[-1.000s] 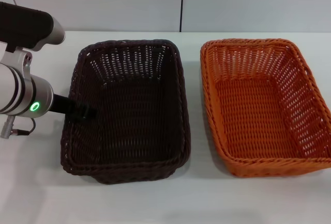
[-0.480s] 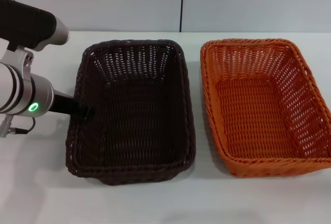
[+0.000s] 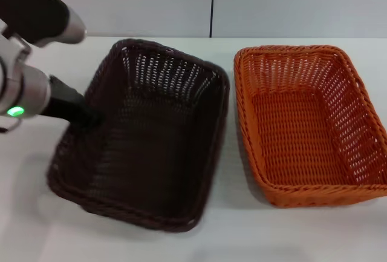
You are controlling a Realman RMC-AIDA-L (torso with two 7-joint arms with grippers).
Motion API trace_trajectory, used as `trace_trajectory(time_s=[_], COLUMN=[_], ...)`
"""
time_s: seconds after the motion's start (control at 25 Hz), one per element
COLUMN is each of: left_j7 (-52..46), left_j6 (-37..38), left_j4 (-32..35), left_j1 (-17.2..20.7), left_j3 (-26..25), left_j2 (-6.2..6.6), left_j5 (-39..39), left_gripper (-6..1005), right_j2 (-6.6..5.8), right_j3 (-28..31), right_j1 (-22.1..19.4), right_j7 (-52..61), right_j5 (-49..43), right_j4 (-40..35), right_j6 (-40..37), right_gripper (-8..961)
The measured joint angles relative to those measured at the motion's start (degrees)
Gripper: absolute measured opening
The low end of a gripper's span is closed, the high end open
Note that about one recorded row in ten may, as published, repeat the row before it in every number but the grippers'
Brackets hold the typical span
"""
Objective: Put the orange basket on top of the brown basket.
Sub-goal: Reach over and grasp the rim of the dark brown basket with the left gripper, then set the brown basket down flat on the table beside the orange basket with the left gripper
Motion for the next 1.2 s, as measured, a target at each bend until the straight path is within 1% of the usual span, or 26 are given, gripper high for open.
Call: trace_trajectory(time_s=[0.08, 0.12, 0.16, 0.2, 0.24, 0.36, 0.44, 0.48, 0.56, 0.64, 0.68, 0.72, 0.76, 0.8, 0.84, 0.88, 0.92, 0.96, 1.04, 1.08, 1.12, 1.2], left_j7=[0.0, 5.3, 5.3, 15.9, 15.9, 22.3, 25.7, 29.3, 30.9, 33.4, 35.6, 35.6, 37.7, 37.7, 38.4, 39.2, 39.2, 39.6, 40.9, 41.7, 41.7, 41.8], left_j6=[0.0, -2.1, -2.1, -8.4, -8.4, -13.4, -16.2, -18.4, -19.2, -20.2, -20.8, -20.8, -20.9, -20.9, -20.8, -20.0, -20.0, -19.5, -17.4, -14.8, -14.8, -11.8], left_j4=[0.0, -2.0, -2.0, -4.5, -4.5, -5.9, -7.1, -8.6, -8.7, -8.5, -7.7, -7.7, -6.0, -6.0, -4.7, -2.0, -2.0, -0.6, 2.7, 5.3, 5.3, 7.4], left_j1=[0.0, -0.1, -0.1, -2.2, -2.2, -4.5, -5.5, -6.7, -7.5, -9.0, -10.7, -10.7, -12.7, -12.7, -13.8, -15.4, -15.4, -16.2, -17.1, -17.6, -17.6, -17.9], left_j3=[0.0, -2.3, -2.3, -8.2, -8.2, -11.4, -12.4, -12.8, -13.0, -13.4, -13.6, -13.6, -13.7, -13.7, -13.6, -13.6, -13.6, -13.5, -13.1, -12.3, -12.3, -11.4], left_j2=[0.00, 0.04, 0.04, 0.09, 0.09, 0.10, 0.11, 0.14, 0.16, 0.16, 0.15, 0.15, 0.12, 0.12, 0.11, 0.10, 0.10, 0.10, 0.03, -0.03, -0.03, -0.03], left_j5=[0.0, -0.3, -0.3, -1.8, -1.8, -2.8, -3.2, -3.8, -4.2, -4.6, -4.7, -4.7, -4.7, -4.7, -4.7, -4.7, -4.7, -4.7, -4.7, -4.6, -4.6, -4.2], left_gripper=[312, 311, 310, 309, 308, 305, 297, 289, 274, 259, 252, 241, 229, 218, 206, 195, 195, 195, 196, 196, 196, 193], right_j2=[0.04, 0.05, 0.05, 0.07, 0.07, 0.20, 0.26, 0.34, 0.37, 0.45, 0.50, 0.50, 0.53, 0.55, 0.59, 0.63, 0.63, 0.65, 0.67, 0.67, 0.67, 0.67], right_j3=[-0.1, -0.2, -0.2, -0.3, -0.3, -0.4, -0.5, -0.8, -1.0, -1.4, -2.1, -2.1, -2.4, -2.5, -2.7, -2.9, -2.9, -3.1, -3.4, -3.4, -3.4, -3.5], right_j1=[-0.3, -0.5, -0.5, -0.6, -0.6, -1.2, -1.7, -2.2, -2.3, -2.6, -2.7, -2.7, -2.8, -2.8, -2.8, -2.8, -2.8, -2.8, -2.7, -2.8, -2.8, -2.8], right_j7=[0.0, 0.0, 0.0, 0.0, 0.0, -0.3, -0.3, -0.4, -0.4, -0.5, -0.5, -0.5, -0.6, -0.6, -0.6, -0.6, -0.6, -0.6, -0.6, -0.6, -0.6, -0.6], right_j5=[-0.2, -0.3, -0.3, -0.3, -0.3, -0.3, -0.4, -0.4, -0.4, -0.4, -0.4, -0.4, -0.4, -0.4, -0.4, -0.4, -0.4, -0.3, -0.2, -0.2, -0.2, -0.2], right_j4=[-0.7, -1.0, -1.0, -1.3, -1.3, -2.1, -2.8, -3.5, -3.8, -4.4, -4.8, -4.8, -4.8, -4.9, -4.9, -5.0, -5.0, -5.0, -5.0, -5.0, -5.0, -5.1], right_j6=[0.3, 0.4, 0.4, 0.4, 0.4, 0.7, 1.2, 1.6, 1.8, 2.2, 2.4, 2.4, 2.5, 2.5, 2.5, 2.5, 2.5, 2.5, 2.6, 2.6, 2.6, 2.6], right_gripper=[790, 790, 790, 790, 790, 790, 790, 790, 790, 790, 790, 790, 790, 790, 790, 790, 790, 790, 790, 790, 790, 790])
